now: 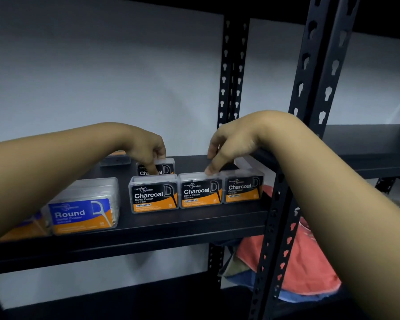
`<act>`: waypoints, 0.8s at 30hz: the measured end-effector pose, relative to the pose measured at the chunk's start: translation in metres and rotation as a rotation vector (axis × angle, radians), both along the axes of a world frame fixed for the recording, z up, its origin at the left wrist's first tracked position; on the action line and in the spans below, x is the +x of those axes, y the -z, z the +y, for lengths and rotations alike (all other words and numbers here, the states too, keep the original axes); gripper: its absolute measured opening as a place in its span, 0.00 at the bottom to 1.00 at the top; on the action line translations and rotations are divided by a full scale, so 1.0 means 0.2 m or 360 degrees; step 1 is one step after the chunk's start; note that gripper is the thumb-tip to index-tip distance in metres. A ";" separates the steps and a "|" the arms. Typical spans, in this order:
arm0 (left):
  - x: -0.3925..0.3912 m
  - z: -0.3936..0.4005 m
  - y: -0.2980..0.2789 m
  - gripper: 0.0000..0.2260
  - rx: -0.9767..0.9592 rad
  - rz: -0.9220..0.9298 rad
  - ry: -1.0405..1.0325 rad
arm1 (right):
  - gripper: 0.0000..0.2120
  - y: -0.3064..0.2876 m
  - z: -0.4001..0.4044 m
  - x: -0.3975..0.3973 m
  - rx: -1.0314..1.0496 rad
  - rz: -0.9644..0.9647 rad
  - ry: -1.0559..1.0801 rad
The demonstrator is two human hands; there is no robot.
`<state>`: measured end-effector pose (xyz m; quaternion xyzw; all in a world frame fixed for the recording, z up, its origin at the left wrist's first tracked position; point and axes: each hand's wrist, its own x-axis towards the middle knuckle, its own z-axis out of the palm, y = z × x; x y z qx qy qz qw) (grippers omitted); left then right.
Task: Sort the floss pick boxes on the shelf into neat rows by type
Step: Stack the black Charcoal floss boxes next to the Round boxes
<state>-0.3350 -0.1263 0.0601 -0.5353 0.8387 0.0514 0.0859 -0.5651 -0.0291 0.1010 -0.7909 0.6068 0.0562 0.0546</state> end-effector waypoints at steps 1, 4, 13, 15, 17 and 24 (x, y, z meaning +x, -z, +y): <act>0.01 0.00 -0.01 0.12 0.0009 -0.0001 -0.0003 | 0.25 0.01 0.01 0.00 -0.0050 -0.0087 -0.0034; 0.03 0.02 -0.01 0.13 0.0018 0.0021 -0.0007 | 0.24 0.09 0.01 0.02 -0.0047 -0.0232 -0.0181; 0.02 0.04 -0.01 0.12 0.0029 0.0089 -0.0042 | 0.19 0.19 -0.03 0.08 0.0042 -0.0286 -0.0352; 0.03 0.03 -0.01 0.13 0.0047 0.0088 -0.0052 | 0.24 0.17 -0.03 0.09 0.0042 -0.0266 -0.0344; 0.02 0.03 -0.01 0.14 0.0078 0.0079 -0.0064 | 0.32 0.14 -0.03 0.10 0.0032 -0.0284 -0.0327; 0.09 0.08 -0.12 0.24 0.0263 0.0325 -0.0200 | 0.22 -0.02 -0.12 0.20 0.0089 -0.0332 -0.0192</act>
